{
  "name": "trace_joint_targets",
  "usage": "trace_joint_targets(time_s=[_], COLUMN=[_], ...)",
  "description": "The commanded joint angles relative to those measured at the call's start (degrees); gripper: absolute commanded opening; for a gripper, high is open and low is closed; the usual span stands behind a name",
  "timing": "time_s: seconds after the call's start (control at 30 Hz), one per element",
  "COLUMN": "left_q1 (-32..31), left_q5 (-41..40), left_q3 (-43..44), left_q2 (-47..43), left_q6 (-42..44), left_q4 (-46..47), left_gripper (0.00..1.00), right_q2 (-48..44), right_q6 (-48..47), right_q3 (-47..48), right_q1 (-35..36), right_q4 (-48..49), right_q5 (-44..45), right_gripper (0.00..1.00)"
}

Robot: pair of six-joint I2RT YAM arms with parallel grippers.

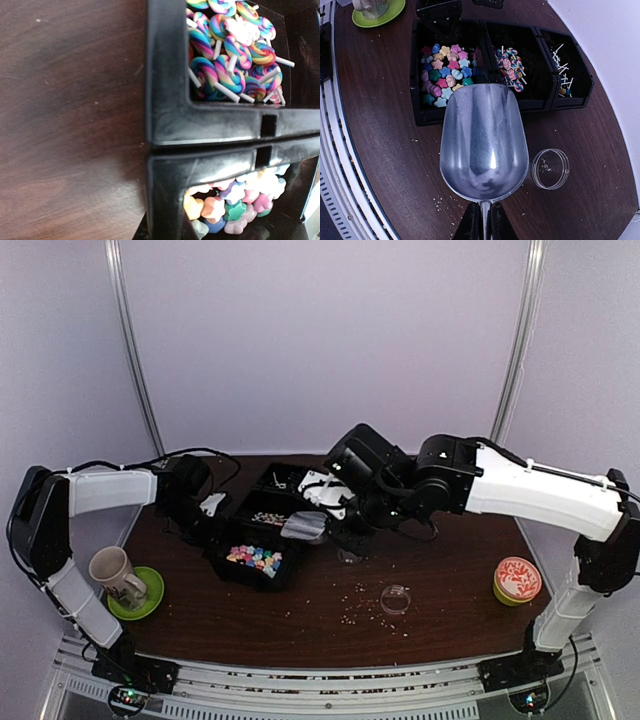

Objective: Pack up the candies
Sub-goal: Scoop the fake candies from the storage box.

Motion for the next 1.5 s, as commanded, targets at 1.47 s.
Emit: trace_joint_targets(time_s=[1.47], left_q1=[-6.71], left_q5=[-15.50], left_q3=[9.91], left_q2=[-6.12], left_q6=[3.48], left_q4=[4.05], left_gripper=[0.00], right_q2=[28.92], right_q6=[-0.65], right_q3=[32.75], right_q1=[2.04], right_q4=[-20.38], right_q5=[3.58], right_gripper=[0.00])
